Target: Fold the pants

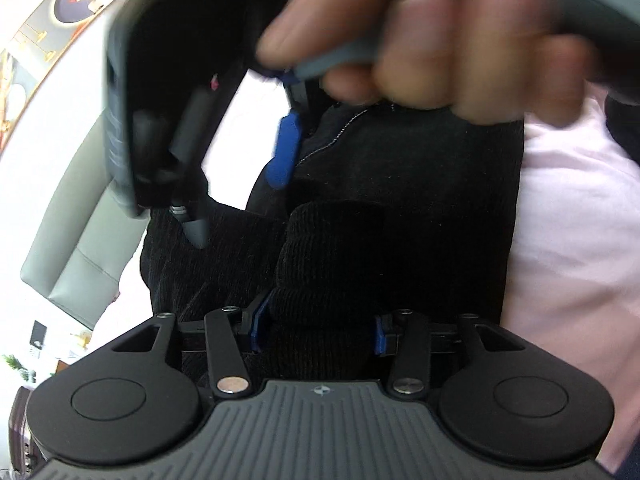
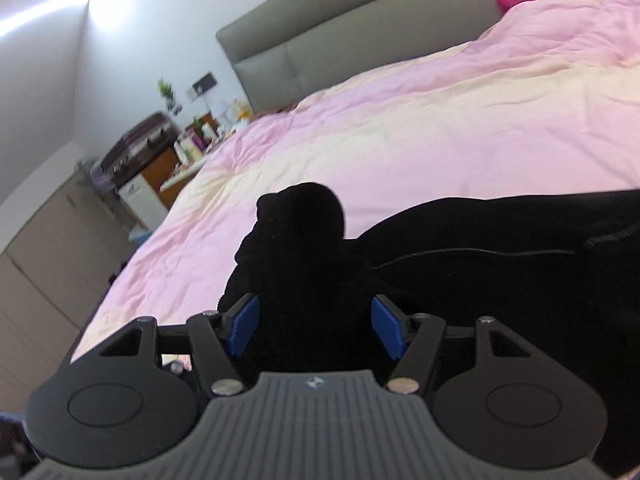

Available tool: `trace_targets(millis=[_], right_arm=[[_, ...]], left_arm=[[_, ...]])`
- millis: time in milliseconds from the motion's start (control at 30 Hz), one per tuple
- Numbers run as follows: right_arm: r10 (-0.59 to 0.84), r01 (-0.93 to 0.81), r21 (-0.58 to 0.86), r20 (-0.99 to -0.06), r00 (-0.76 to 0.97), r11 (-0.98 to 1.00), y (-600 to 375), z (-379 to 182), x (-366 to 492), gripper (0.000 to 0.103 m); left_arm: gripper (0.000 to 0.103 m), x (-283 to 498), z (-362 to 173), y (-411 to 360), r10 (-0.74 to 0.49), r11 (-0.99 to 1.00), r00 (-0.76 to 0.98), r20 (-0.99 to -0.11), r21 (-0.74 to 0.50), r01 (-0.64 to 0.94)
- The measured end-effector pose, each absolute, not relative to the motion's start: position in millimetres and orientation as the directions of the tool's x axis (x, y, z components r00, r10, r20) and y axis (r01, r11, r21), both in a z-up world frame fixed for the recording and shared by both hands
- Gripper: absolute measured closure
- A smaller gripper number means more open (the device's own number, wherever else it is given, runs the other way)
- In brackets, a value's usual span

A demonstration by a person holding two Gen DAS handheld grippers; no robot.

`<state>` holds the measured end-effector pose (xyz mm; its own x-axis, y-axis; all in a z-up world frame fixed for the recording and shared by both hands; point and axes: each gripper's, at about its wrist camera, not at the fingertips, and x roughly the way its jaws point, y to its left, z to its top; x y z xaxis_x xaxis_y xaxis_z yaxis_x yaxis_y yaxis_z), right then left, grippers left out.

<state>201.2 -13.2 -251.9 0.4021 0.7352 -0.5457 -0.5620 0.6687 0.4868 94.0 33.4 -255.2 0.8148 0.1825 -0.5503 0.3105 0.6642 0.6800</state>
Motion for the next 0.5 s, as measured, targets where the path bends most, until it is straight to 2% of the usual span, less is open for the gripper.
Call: trace_targets(millis=[67,100,200,267,367,433,500], right_arm=[[0.647,-0.481,0.445,-0.623,0.440,0.756,-4.7,-252.9,213.1,0.042],[0.635,-0.424,0.476,-0.634,0.441,0.770,-9.3,-253.4,219.2,0.042],[0.674,-0.296,0.608,-0.620,0.402,0.736,-31.6,-261.4,221.4,0.034],[0.704,-0.263,0.658,-0.612,0.359,0.706,-38.7,-272.7,219.2,0.035],[0.774,-0.259,0.736,-0.543,0.325,0.626,-40.0,-285.6,218.8,0.045],[0.813,-0.261,0.778,-0.493,0.310,0.571,-32.7,-290.3,223.9,0.057],[0.812,-0.284,0.765,-0.500,0.302,0.577,-17.7,-289.6,230.1,0.060]], left_arm=[[0.046,96.6,-253.3,35.4,0.187,0.698,0.811,-0.554,0.656,0.287],[0.045,98.6,-251.0,37.0,0.189,0.719,0.808,-0.558,0.639,0.272],[0.045,106.0,-251.2,41.9,0.197,0.747,0.805,-0.560,0.617,0.247],[0.045,105.2,-255.1,39.7,0.202,0.740,0.806,-0.556,0.626,0.246],[0.044,100.9,-252.0,40.1,0.195,0.753,0.808,-0.556,0.613,0.240],[0.043,95.8,-250.5,44.5,0.184,0.764,0.811,-0.556,0.600,0.238],[0.042,99.7,-247.4,47.7,0.186,0.774,0.813,-0.552,0.592,0.226]])
